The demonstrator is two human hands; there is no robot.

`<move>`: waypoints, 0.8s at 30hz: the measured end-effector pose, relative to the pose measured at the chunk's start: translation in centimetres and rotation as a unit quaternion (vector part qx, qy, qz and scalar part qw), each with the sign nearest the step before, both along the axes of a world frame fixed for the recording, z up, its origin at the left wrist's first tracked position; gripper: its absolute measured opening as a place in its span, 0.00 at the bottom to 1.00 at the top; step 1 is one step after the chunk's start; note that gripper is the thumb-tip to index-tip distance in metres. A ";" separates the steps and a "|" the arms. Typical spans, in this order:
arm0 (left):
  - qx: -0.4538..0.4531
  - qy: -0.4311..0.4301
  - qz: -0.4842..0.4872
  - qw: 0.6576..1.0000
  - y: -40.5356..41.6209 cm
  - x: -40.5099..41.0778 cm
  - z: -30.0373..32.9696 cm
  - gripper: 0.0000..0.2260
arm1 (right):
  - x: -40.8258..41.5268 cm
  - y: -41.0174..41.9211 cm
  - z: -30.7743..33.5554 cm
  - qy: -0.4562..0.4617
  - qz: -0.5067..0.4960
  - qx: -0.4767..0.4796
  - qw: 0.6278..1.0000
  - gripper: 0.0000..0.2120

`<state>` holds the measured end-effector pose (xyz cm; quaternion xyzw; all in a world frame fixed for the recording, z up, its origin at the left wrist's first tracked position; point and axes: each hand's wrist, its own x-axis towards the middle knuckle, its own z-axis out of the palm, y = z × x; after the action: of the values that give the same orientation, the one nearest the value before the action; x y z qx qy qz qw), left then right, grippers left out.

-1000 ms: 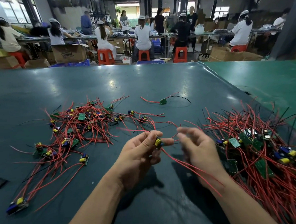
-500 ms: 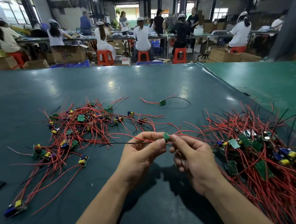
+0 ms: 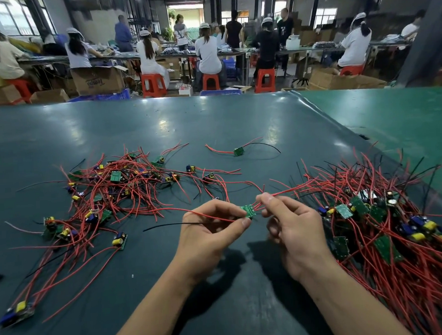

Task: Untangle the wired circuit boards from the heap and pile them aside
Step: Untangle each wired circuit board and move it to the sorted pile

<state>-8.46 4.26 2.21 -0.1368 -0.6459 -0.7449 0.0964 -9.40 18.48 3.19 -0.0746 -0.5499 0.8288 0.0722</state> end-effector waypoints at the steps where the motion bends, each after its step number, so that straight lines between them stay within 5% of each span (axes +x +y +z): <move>1: 0.012 -0.001 -0.001 1.000 -0.1 -0.1 0.0 0.05 | -0.1 0.3 0.1 0.006 -0.014 -0.011 1.000 0.12; 12: 0.137 -0.010 -0.023 0.990 -1.0 -0.4 0.3 0.06 | -0.8 2.1 0.8 0.060 -0.165 -0.053 0.983 0.11; 21: 0.276 -0.063 0.016 0.959 -1.9 -0.8 1.5 0.09 | -0.5 2.6 1.3 0.115 -0.215 -0.082 0.966 0.12; 24: 0.336 -0.098 0.030 0.936 -2.7 -1.1 1.5 0.04 | -0.7 3.0 1.0 0.071 -0.148 -0.044 0.986 0.10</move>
<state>-9.55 1.54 3.69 -0.0030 -0.3677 -0.9251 0.0948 -10.05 21.52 4.22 -0.0994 -0.4894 0.8355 0.2292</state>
